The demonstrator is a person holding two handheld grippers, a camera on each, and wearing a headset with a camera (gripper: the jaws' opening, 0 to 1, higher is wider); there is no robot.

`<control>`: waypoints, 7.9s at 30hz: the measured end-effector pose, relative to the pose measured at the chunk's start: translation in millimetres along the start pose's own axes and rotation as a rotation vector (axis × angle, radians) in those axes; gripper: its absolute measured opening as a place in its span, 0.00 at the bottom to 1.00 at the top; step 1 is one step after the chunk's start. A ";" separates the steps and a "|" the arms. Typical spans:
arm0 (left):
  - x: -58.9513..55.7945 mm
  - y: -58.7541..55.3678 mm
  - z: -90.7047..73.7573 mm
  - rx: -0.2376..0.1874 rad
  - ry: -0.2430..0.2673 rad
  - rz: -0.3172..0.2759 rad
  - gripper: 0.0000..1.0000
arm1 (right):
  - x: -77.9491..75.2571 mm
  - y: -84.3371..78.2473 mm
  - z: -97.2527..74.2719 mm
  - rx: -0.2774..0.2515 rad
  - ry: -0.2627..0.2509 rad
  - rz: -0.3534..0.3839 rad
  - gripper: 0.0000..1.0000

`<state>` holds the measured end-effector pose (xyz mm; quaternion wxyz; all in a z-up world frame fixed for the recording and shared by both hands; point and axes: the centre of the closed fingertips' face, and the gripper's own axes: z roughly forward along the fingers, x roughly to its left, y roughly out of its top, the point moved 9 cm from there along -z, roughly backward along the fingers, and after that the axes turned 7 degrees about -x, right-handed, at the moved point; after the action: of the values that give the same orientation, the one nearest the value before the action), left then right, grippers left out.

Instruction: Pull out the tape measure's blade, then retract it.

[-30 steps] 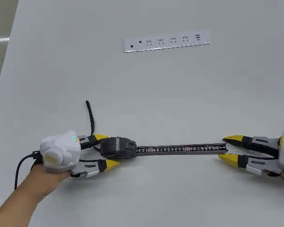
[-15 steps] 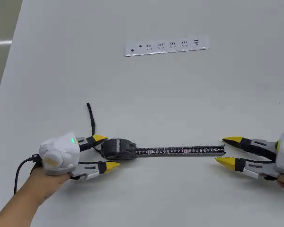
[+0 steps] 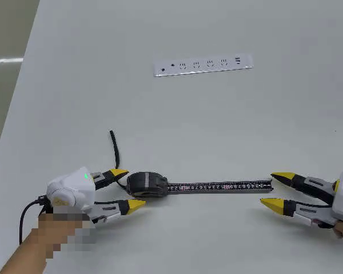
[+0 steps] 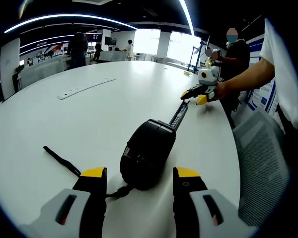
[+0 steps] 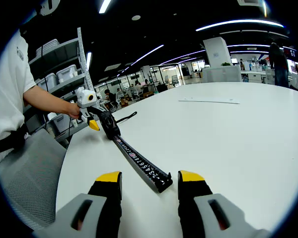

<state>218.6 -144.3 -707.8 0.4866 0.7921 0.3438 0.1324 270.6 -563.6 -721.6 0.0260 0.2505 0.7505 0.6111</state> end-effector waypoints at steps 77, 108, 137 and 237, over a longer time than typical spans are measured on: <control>-48.5 -32.6 -88.1 -0.157 0.307 -0.178 0.69 | 71.8 7.4 -30.8 -0.088 -0.224 0.063 0.67; -70.2 -48.3 -111.1 -0.189 0.365 -0.198 0.69 | 100.0 -1.4 -48.8 -0.137 -0.288 0.013 0.67; -78.6 -58.1 -122.1 -0.218 0.408 -0.221 0.70 | 106.6 -6.7 -54.8 -0.167 -0.314 0.012 0.66; -72.2 1.9 -8.1 -0.157 0.523 -0.293 0.82 | 78.9 -3.3 -41.6 -0.145 -0.236 0.010 0.64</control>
<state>162.4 -188.0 -693.2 0.4554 0.6332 0.5565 0.2863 186.3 -569.5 -693.1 0.1287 0.3219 0.6948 0.6301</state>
